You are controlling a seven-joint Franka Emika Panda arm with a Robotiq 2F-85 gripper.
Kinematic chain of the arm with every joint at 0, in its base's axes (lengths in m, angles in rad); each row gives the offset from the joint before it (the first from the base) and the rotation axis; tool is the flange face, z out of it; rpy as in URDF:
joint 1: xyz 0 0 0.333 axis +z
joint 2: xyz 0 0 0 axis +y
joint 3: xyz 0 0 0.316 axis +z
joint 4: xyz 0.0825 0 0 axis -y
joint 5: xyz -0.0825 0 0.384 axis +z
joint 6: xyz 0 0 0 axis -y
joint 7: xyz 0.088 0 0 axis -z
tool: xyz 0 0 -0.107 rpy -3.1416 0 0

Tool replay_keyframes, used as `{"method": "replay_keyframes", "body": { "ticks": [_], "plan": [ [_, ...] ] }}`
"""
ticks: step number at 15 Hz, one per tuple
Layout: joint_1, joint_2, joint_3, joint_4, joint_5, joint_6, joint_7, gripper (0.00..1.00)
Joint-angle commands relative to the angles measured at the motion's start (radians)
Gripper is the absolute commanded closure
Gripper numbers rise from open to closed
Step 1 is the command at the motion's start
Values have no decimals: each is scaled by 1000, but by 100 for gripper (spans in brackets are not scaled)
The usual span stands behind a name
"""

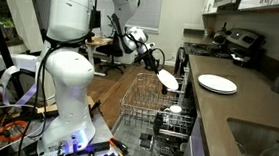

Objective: Put the plate on the left into the dishwasher

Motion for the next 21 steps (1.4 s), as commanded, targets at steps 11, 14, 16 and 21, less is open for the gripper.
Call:
{"method": "replay_keyframes", "body": {
  "ticks": [11, 14, 16, 21],
  "plan": [
    [-77, -18, -66, -35, 286, 235, -398, 95],
    [-92, -17, -74, -28, 351, 257, -498, 95],
    [-100, -10, -77, -18, 397, 275, -558, 95],
    [-111, 12, -84, 7, 518, 335, -664, 95]
  ]
}}
